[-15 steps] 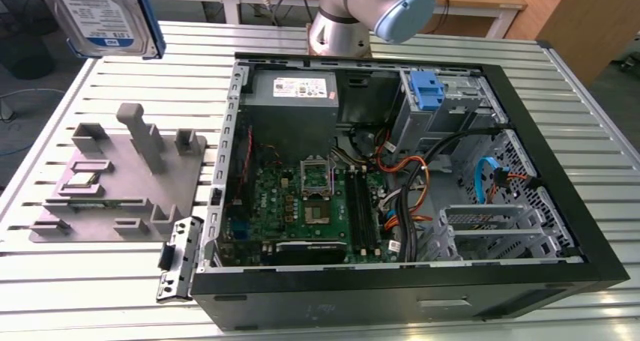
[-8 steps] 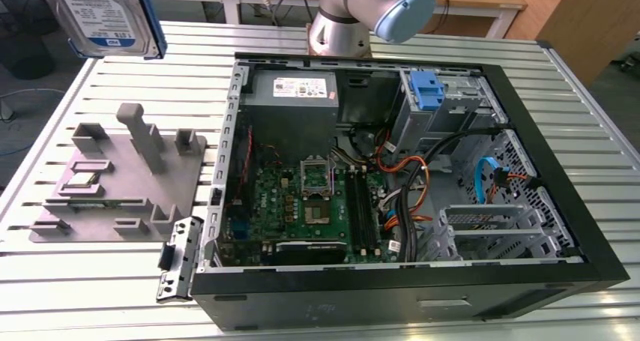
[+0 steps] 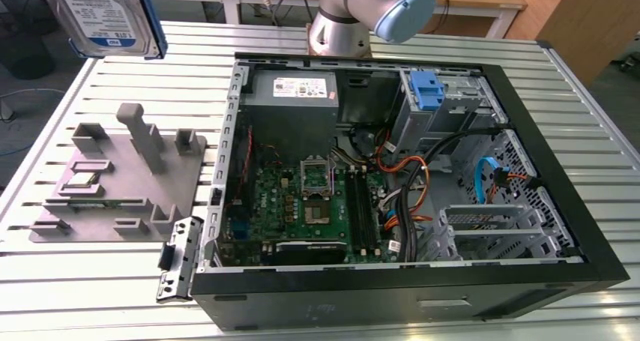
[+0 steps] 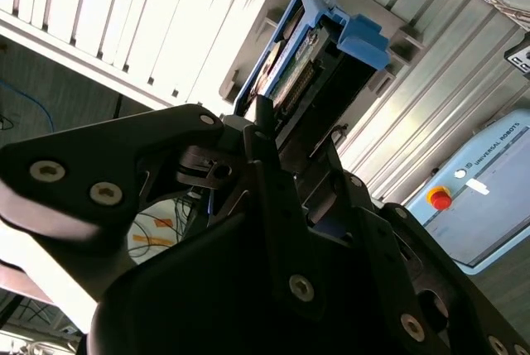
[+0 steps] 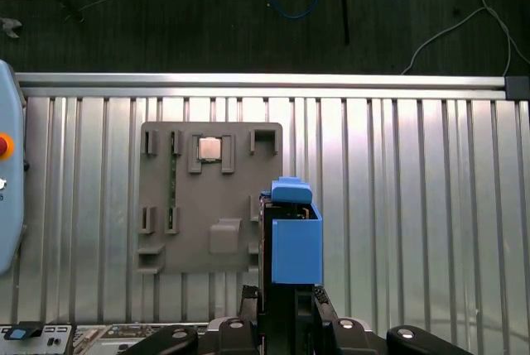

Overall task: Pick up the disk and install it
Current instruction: 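Pick up the disk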

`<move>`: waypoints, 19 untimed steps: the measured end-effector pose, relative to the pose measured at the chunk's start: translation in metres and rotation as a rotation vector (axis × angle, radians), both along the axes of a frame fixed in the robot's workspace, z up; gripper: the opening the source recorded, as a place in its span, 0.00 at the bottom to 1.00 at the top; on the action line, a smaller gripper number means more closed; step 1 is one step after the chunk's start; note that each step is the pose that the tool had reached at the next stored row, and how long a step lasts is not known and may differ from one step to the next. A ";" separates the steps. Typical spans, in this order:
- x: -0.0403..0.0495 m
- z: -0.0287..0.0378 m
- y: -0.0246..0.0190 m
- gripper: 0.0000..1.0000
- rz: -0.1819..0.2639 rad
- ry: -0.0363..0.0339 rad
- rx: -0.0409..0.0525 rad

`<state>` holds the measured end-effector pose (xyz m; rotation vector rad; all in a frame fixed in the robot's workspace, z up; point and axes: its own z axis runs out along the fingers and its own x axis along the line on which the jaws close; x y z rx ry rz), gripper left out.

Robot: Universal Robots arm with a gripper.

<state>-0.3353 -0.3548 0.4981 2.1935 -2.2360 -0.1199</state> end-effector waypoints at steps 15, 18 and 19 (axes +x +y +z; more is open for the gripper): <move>0.0183 -0.0001 0.0000 0.35 0.000 0.0000 0.0000; 0.0224 0.0000 0.0000 0.35 0.000 0.0000 0.0000; 0.0237 0.0000 0.0000 0.35 0.000 0.0000 0.0000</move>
